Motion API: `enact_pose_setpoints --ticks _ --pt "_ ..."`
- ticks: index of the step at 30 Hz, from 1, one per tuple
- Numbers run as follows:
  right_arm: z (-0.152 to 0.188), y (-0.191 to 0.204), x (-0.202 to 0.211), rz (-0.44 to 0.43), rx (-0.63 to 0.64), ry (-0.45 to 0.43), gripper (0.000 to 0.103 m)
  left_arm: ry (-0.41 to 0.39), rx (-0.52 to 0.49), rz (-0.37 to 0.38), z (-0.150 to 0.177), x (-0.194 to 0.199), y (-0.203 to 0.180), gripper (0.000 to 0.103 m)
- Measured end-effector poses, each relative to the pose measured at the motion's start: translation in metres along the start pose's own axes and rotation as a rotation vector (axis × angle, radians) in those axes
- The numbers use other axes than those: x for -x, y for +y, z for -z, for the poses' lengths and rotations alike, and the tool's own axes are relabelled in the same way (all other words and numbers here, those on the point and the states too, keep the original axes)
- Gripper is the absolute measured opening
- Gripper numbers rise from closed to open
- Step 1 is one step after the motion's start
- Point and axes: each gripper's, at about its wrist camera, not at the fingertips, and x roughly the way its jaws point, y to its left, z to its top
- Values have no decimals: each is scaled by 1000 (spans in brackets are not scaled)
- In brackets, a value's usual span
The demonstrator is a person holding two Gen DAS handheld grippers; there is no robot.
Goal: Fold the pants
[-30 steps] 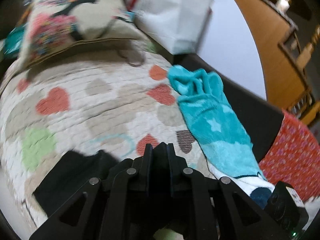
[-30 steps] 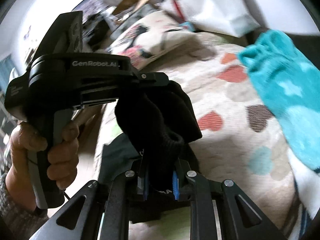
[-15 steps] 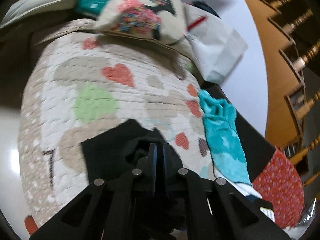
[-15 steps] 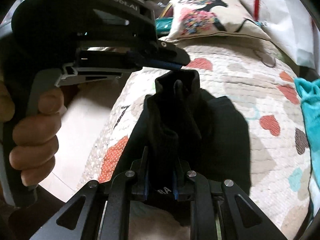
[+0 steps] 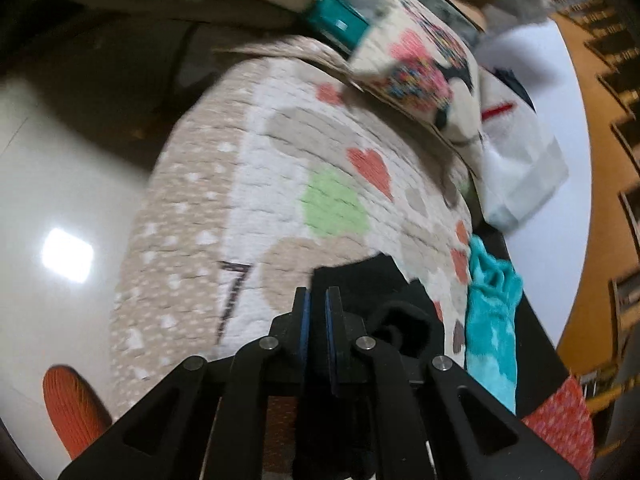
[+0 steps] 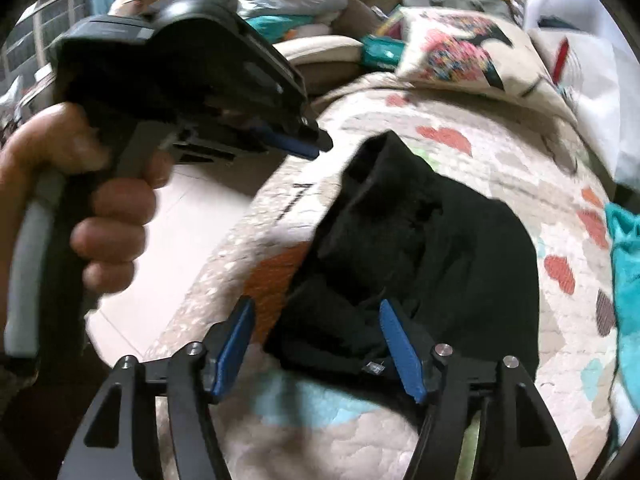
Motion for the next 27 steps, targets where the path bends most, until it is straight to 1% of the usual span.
enact_pose_setpoints --ticks 3,4,6,8,9,10,11,12,14,16,17,18,19,20,22,23,24,25,27 --pt "7 5 19 -50 47 0 70 -40 16 25 4 14 0 6" --pt "10 3 27 -68 46 -1 70 -51 -1 31 6 17 -5 6" --pt "14 -5 40 -74 30 -7 70 -74 -73 34 12 21 -23 8" --pt "17 -20 49 -54 -6 -9 70 -91 -163 41 17 19 -47 15" --pt "19 -30 52 -36 -30 -7 70 -97 -212 48 19 17 -60 23" --pt "21 -39 52 -19 -53 -2 70 -102 -251 60 22 16 -71 28" --pt "24 -48 52 0 -78 6 70 -109 -308 92 27 14 -87 29" --pt "27 -57 51 20 -108 17 70 -112 -339 110 30 14 -95 32" --pt "32 -72 48 41 -178 39 70 -114 -426 185 40 12 -119 37" --pt "38 -85 44 22 -253 52 70 -81 -461 234 46 6 -129 51" --pt "40 -90 40 13 -285 60 70 -50 -455 236 47 -2 -130 52" --pt "42 -92 36 10 -302 67 70 -26 -434 208 45 -10 -126 52" --pt "44 -95 32 5 -320 76 70 2 -393 154 42 -21 -116 52" --pt "45 -96 29 1 -330 82 70 33 -324 88 37 -33 -101 52" --pt "47 -98 24 -6 -348 94 70 74 -203 38 29 -46 -74 50" --pt "47 -97 23 -8 -349 96 70 92 -139 37 26 -50 -59 50" --pt "47 -97 22 -9 -348 94 70 102 -95 42 24 -52 -49 49" --pt "48 -98 21 -9 -347 93 70 108 -68 46 24 -52 -42 48" --pt "49 -100 20 -12 -357 90 70 110 -47 50 26 -51 -35 48"
